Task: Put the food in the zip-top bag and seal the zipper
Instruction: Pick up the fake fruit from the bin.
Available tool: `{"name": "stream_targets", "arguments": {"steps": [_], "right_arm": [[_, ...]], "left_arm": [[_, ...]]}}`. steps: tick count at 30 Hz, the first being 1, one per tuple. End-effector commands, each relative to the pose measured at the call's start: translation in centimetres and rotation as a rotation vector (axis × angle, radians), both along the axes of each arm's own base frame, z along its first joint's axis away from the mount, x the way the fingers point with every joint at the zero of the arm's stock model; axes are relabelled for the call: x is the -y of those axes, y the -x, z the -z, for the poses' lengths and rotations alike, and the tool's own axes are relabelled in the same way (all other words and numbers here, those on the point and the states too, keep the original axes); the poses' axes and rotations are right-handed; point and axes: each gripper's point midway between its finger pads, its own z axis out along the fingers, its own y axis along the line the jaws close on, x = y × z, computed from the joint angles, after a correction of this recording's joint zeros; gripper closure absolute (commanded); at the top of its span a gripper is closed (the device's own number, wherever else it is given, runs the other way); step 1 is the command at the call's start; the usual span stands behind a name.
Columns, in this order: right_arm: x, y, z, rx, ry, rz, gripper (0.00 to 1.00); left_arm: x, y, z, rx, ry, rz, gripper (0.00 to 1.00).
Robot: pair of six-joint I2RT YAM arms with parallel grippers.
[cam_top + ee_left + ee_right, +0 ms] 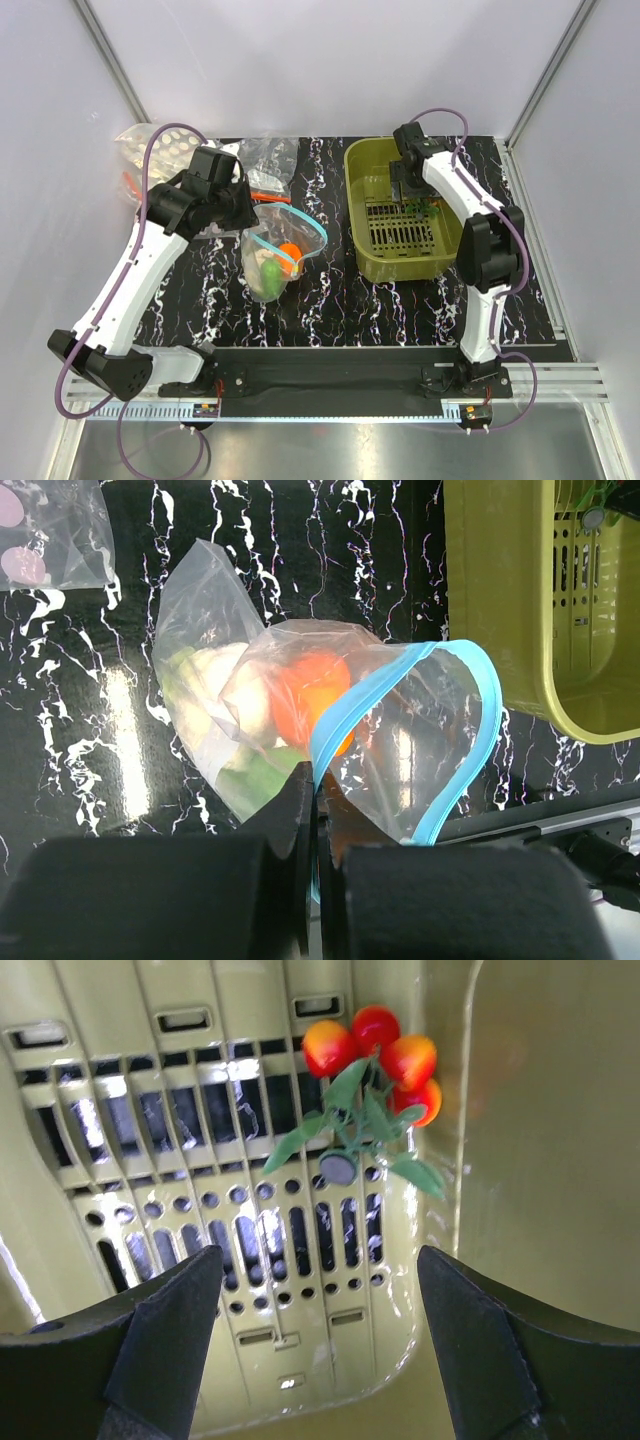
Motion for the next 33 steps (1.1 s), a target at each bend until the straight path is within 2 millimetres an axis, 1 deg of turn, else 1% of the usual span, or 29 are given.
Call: {"name": "stream_targets", "arguments": {"steps": [1, 2, 4, 5, 7, 8, 10, 12, 14, 16, 17, 18, 19, 20, 21, 22, 23, 25, 26, 27, 28, 29, 30, 31, 32, 33], "right_arm": [[1.0, -2.3, -0.8, 0.082, 0.07, 0.024, 0.15], [1.2, -2.5, 0.0, 0.075, 0.088, 0.03, 0.16], [1.7, -3.3, 0.6, 0.097, 0.122, 0.05, 0.16], [1.8, -3.5, 1.5, 0.089, 0.136, 0.052, 0.17], [1.9, -4.3, 2.2, 0.104, 0.152, 0.051, 0.18], [2.0, -4.5, 3.1, 0.099, 0.161, 0.053, 0.19], [2.1, -5.2, 4.0, 0.116, 0.174, 0.052, 0.23], [2.1, -5.5, 5.0, 0.118, 0.179, 0.056, 0.3], [2.3, -5.7, 5.3, 0.122, 0.185, 0.068, 0.56], [2.1, -5.9, 4.9, 0.143, 0.169, 0.075, 0.86], [1.8, -5.8, 3.7, 0.168, 0.147, 0.071, 1.0], [1.2, -5.7, 3.2, 0.178, 0.108, 0.06, 1.0], [0.9, -5.5, 2.4, 0.195, 0.087, 0.056, 1.0], [0.7, -5.1, 0.0, 0.235, 0.059, 0.054, 1.0], [0.3, -4.6, -0.7, 0.235, 0.028, 0.038, 1.0], [0.1, -4.2, -2.6, 0.26, 0.003, 0.031, 1.0], [-0.4, -3.2, -3.5, 0.232, -0.032, 0.022, 1.0], [-1.4, -1.9, -4.9, 0.214, -0.095, -0.026, 1.0], [-1.7, -0.7, -6.6, 0.22, -0.119, -0.047, 1.0], [-2.8, 0.0, -7.3, 0.216, -0.165, -0.084, 1.0], [-3.4, 0.7, -8.0, 0.22, -0.191, -0.114, 1.0], [-3.8, 1.5, -10.2, 0.264, -0.22, -0.136, 1.0], [-4.8, 2.4, -10.8, 0.265, -0.267, -0.173, 1.0], [-5.2, 2.8, -11.7, 0.279, -0.298, -0.194, 1.0], [-5.6, 3.6, -13.5, 0.31, -0.335, -0.212, 1.0], [-6.9, 4.3, -14.9, 0.318, -0.401, -0.259, 1.0]], "left_arm": [[0.8, -1.5, -3.4, 0.128, 0.045, 0.025, 1.0], [0.9, -1.6, -3.5, 0.13, 0.044, 0.028, 1.0], [1.0, -1.7, -3.5, 0.129, 0.042, 0.03, 1.0], [1.1, -1.8, -3.4, 0.13, 0.041, 0.033, 1.0], [1.2, -1.8, -3.4, 0.132, 0.04, 0.039, 1.0], [1.2, -1.7, -3.6, 0.136, 0.04, 0.043, 1.0], [1.2, -1.5, -3.9, 0.144, 0.036, 0.052, 1.0], [1.2, -1.4, -4.1, 0.149, 0.028, 0.058, 1.0], [1.1, -1.5, -4.4, 0.16, 0.017, 0.063, 1.0], [1.0, -1.6, -4.5, 0.163, 0.003, 0.067, 1.0], [1.1, -1.6, -4.5, 0.162, 0.0, 0.07, 1.0], [1.2, -1.7, -4.5, 0.162, -0.003, 0.07, 1.0], [1.1, -1.9, -4.6, 0.166, -0.005, 0.067, 1.0], [1.3, -1.9, -4.7, 0.171, -0.004, 0.073, 1.0], [1.6, -2.2, -4.7, 0.172, -0.003, 0.076, 1.0], [1.7, -2.3, -5.0, 0.182, 0.002, 0.078, 1.0], [2.1, -2.6, -4.8, 0.181, 0.001, 0.083, 1.0], [2.5, -3.0, -5.1, 0.187, 0.003, 0.086, 1.0], [2.7, -3.2, -5.2, 0.189, 0.002, 0.089, 1.0], [3.1, -3.5, -4.9, 0.184, 0.0, 0.097, 1.0], [3.4, -3.6, -5.1, 0.191, 0.0, 0.1, 1.0], [3.6, -3.8, -5.1, 0.193, -0.004, 0.105, 1.0], [4.1, -4.1, -4.9, 0.196, -0.01, 0.118, 1.0], [4.3, -4.3, -4.8, 0.199, -0.013, 0.119, 1.0], [4.6, -4.4, -4.8, 0.199, -0.014, 0.127, 1.0], [4.8, -4.5, -4.3, 0.182, -0.022, 0.132, 1.0]]}}
